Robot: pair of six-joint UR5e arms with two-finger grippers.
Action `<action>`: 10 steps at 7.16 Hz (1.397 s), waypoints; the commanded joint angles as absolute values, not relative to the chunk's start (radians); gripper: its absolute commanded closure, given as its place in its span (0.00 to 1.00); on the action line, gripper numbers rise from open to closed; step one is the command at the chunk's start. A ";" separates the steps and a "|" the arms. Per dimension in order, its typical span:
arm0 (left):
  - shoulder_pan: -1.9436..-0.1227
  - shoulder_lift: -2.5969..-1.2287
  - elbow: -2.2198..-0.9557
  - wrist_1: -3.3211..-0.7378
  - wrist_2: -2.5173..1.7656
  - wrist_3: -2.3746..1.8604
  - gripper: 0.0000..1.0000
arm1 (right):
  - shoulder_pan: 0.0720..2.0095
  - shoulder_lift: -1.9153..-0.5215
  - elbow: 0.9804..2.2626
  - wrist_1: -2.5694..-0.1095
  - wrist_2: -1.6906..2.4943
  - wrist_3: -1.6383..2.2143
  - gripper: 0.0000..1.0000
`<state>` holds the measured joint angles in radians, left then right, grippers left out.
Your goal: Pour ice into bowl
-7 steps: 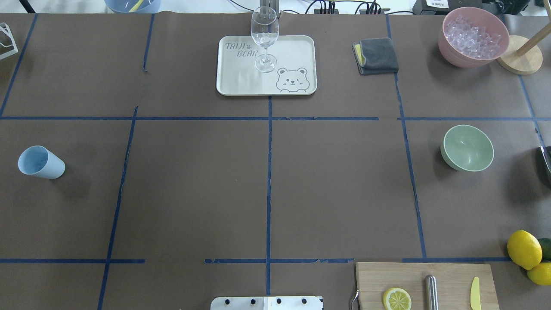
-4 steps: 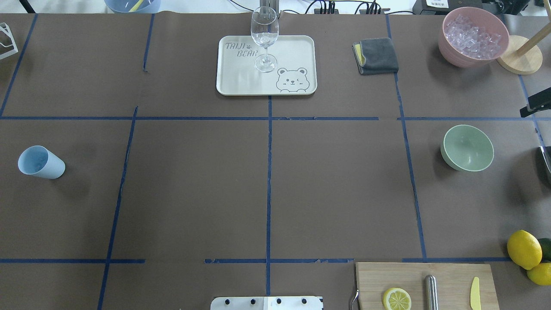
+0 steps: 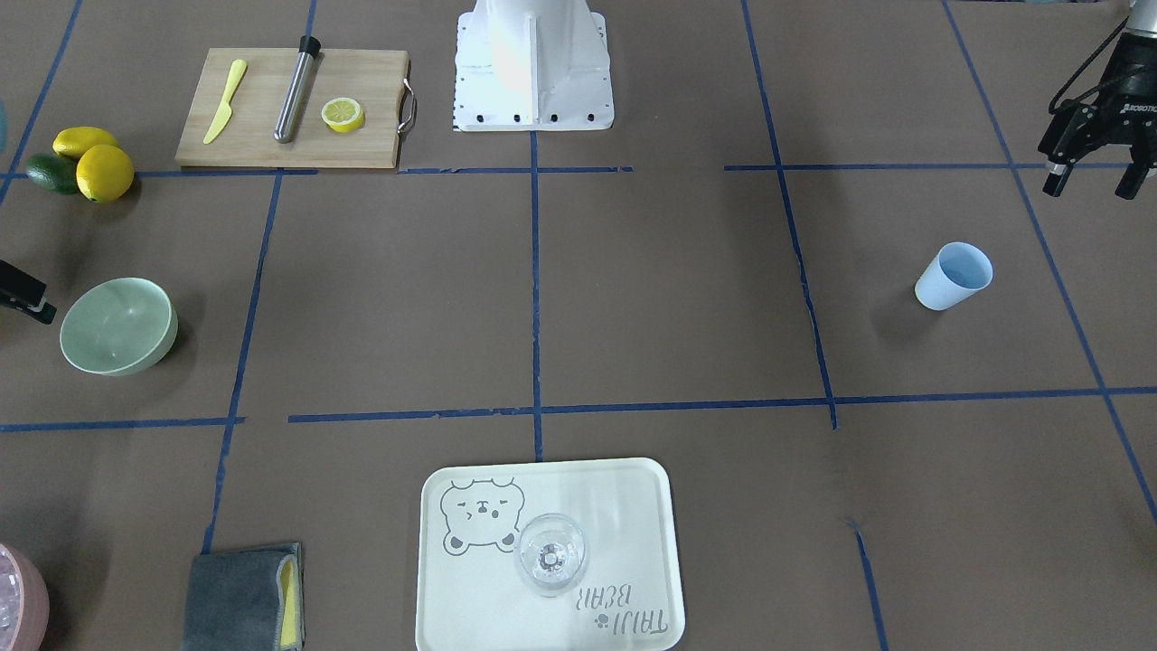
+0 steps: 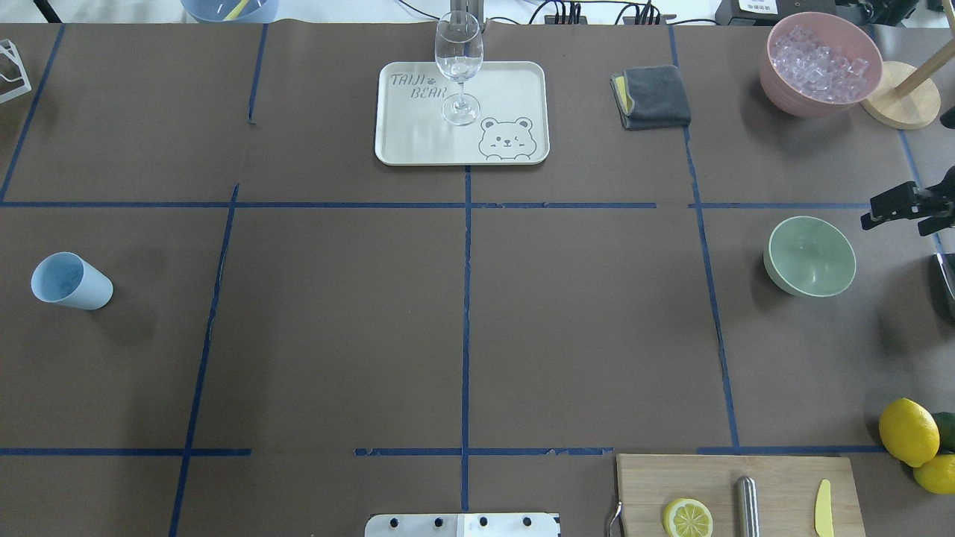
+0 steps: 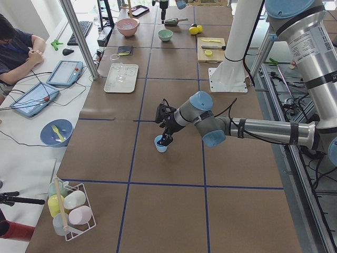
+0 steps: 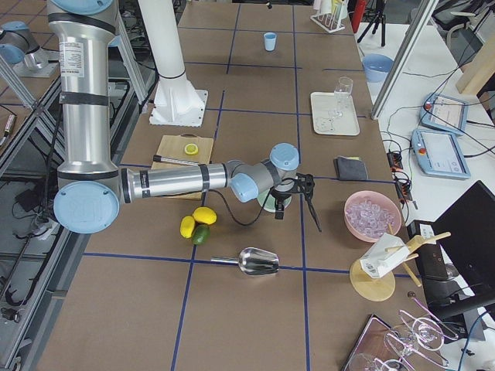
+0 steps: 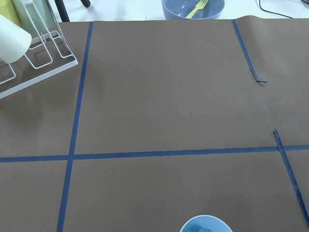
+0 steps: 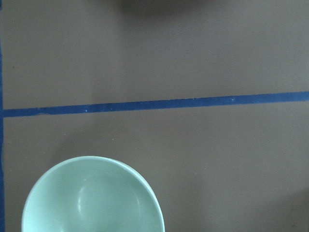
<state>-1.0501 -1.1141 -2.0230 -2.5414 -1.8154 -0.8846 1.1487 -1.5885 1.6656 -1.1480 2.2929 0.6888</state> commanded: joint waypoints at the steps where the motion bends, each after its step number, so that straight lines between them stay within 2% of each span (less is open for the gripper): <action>1: -0.959 -1.098 -2.028 -2.548 -1.698 -0.943 0.00 | 1.066 -1.588 1.626 -1.054 2.237 0.779 0.00; 2: -0.956 -1.098 -2.028 -2.548 -1.697 -0.945 0.00 | 1.055 -1.586 1.588 -1.004 2.232 0.785 0.00; 3: -0.953 -1.098 -2.028 -2.548 -1.697 -0.943 0.00 | 1.048 -1.588 1.580 -0.993 2.233 0.826 0.15; 4: -0.953 -1.098 -2.028 -2.548 -1.697 -0.943 0.00 | 1.031 -1.588 1.580 -0.992 2.232 0.839 0.25; 5: -0.953 -1.098 -2.028 -2.548 -1.697 -0.942 0.00 | 1.020 -1.588 1.580 -0.992 2.232 0.841 0.41; 6: -0.953 -1.098 -2.028 -2.549 -1.697 -0.940 0.00 | 1.019 -1.589 1.585 -0.988 2.233 0.839 0.86; 7: -0.951 -1.098 -2.028 -2.549 -1.697 -0.942 0.00 | 1.019 -1.594 1.582 -0.973 2.235 0.836 1.00; 9: -0.907 -1.098 -2.029 -2.548 -1.681 -0.984 0.00 | 1.020 -1.601 1.591 -0.973 2.243 0.836 1.00; 10: -0.796 -1.098 -2.029 -2.548 -1.579 -1.070 0.01 | 1.022 -1.601 1.595 -0.971 2.243 0.839 1.00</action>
<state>-0.8903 -1.0983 -2.0292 -2.5481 -1.6599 -0.9935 1.0201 -1.5996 1.5901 -0.9729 2.2407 0.8368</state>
